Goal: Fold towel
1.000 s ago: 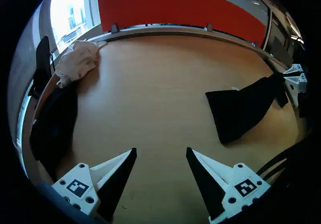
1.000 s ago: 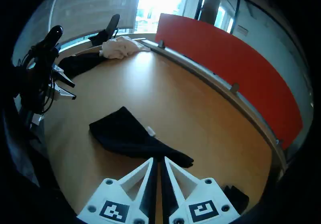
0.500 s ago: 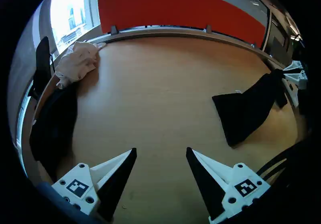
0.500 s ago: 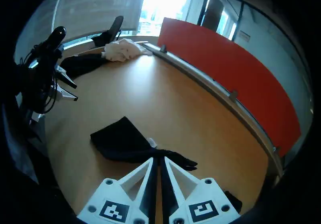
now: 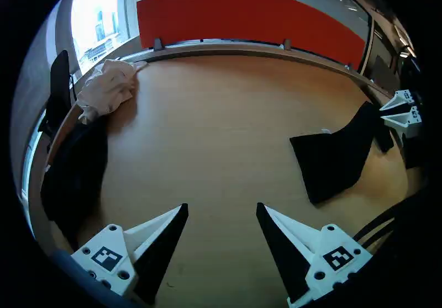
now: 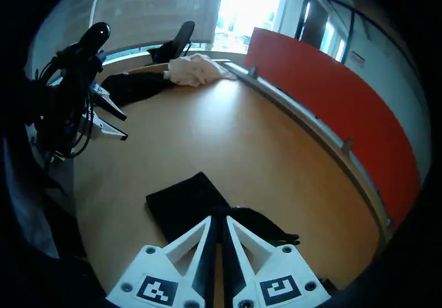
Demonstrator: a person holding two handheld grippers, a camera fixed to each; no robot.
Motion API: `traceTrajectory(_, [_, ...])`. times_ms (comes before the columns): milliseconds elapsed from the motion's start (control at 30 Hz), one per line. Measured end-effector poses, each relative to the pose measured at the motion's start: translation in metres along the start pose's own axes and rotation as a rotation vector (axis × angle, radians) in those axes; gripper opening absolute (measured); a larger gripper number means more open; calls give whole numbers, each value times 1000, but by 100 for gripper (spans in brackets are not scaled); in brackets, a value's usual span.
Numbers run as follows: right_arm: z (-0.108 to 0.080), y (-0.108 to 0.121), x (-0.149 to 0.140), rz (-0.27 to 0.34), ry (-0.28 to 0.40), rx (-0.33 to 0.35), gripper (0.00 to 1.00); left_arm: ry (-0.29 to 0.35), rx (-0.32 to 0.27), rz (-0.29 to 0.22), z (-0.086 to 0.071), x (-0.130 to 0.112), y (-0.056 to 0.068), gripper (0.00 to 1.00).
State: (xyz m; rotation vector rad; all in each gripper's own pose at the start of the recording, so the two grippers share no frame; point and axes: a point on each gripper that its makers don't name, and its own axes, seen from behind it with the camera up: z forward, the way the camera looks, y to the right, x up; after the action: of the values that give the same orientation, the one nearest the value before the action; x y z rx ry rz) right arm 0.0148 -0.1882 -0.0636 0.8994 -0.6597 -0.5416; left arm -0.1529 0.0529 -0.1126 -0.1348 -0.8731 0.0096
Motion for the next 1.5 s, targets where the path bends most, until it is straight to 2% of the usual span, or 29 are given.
traceTrajectory(267, [24, -27, 5, -31, -20, 72, 5, 9, 6, -19, -6, -1, -7, 91])
traceTrajectory(567, [54, -59, -4, -43, -59, 161, 7, 4, 36, -46, -12, -11, -25, 91])
traceTrajectory(800, [66, -67, -17, -24, -96, 173, 63, -2, 55, -63, -15, -19, -36, 91])
traceTrajectory(833, [66, -67, -18, -20, -98, 174, 70, -2, 57, -64, -15, -19, -37, 91])
traceTrajectory(867, [66, -67, -19, -16, -99, 175, 72, -2, 58, -64, -16, -19, -38, 91])
traceTrajectory(1200, [60, -59, -30, 5, -112, 157, 74, 4, 58, -68, -17, -16, -38, 91])
traceTrajectory(1500, [53, -58, -59, 27, -152, 139, 75, 9, 57, -61, -19, -12, -36, 91])
